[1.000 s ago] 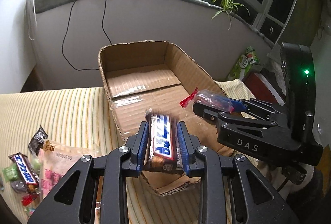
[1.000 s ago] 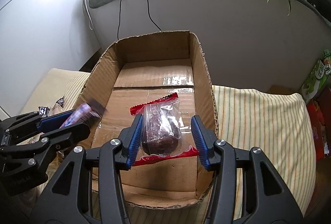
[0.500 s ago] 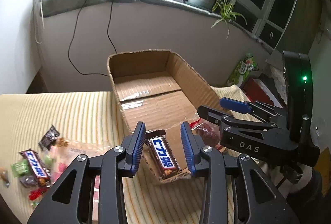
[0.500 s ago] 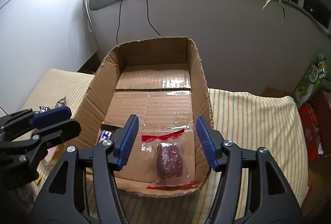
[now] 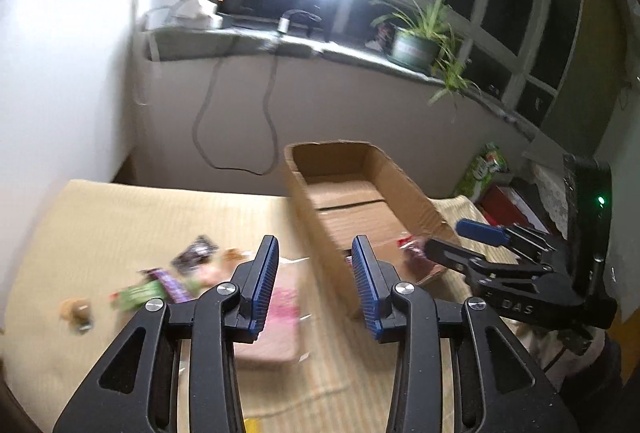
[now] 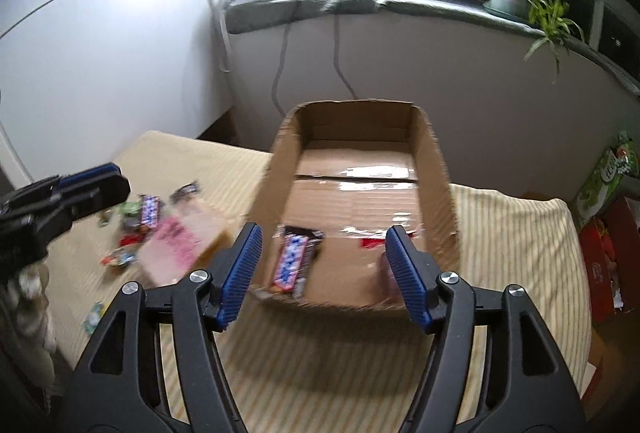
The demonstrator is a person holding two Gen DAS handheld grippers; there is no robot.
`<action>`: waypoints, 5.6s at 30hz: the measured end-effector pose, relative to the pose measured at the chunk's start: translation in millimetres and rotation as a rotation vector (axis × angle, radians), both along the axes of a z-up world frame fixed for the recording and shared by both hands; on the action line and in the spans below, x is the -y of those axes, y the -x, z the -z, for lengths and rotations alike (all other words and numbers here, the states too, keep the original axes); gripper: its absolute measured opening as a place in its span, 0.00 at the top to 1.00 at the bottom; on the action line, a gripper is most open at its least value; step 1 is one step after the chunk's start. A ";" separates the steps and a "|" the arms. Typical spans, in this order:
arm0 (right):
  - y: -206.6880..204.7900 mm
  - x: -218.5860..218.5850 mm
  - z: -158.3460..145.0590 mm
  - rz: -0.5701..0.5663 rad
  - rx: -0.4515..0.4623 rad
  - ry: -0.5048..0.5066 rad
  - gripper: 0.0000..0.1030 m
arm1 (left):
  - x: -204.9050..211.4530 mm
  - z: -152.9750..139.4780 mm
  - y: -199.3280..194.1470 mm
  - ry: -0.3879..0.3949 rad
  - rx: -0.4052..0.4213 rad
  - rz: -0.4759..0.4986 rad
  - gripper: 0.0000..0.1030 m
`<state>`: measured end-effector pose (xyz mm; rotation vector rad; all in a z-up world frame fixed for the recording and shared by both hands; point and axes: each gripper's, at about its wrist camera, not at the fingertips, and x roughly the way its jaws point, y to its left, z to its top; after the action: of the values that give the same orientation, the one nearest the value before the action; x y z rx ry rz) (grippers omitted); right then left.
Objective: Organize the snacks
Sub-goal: 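Grasp the green mint packet with left tool while right tool grasps yellow candy, then carry mint and yellow candy into the box and release both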
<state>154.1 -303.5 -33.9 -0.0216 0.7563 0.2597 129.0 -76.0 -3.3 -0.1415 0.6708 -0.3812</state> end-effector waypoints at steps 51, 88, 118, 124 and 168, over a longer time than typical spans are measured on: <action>59.5 -214.7 106.8 -0.745 -0.236 0.230 0.54 | -70.9 125.4 91.3 -0.206 -0.256 -0.103 0.78; 39.4 -141.5 52.9 -0.553 -0.140 0.073 0.73 | -46.2 70.4 53.9 -0.171 -0.111 -0.059 0.80; -63.2 0.9 21.2 -0.146 -0.038 -0.026 0.73 | 68.4 31.8 -69.1 -0.136 0.017 0.129 0.80; -80.6 19.7 28.4 -0.105 -0.047 -0.032 0.73 | 88.5 33.8 -84.4 -0.141 0.016 0.155 0.80; -40.3 4.9 12.3 -0.079 -0.001 -0.071 0.50 | 47.0 22.9 -59.6 -0.143 0.036 0.094 0.71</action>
<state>194.4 -308.4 -46.3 0.0158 0.7477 0.3612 188.6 -123.1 -26.2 0.0333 0.6684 -0.4235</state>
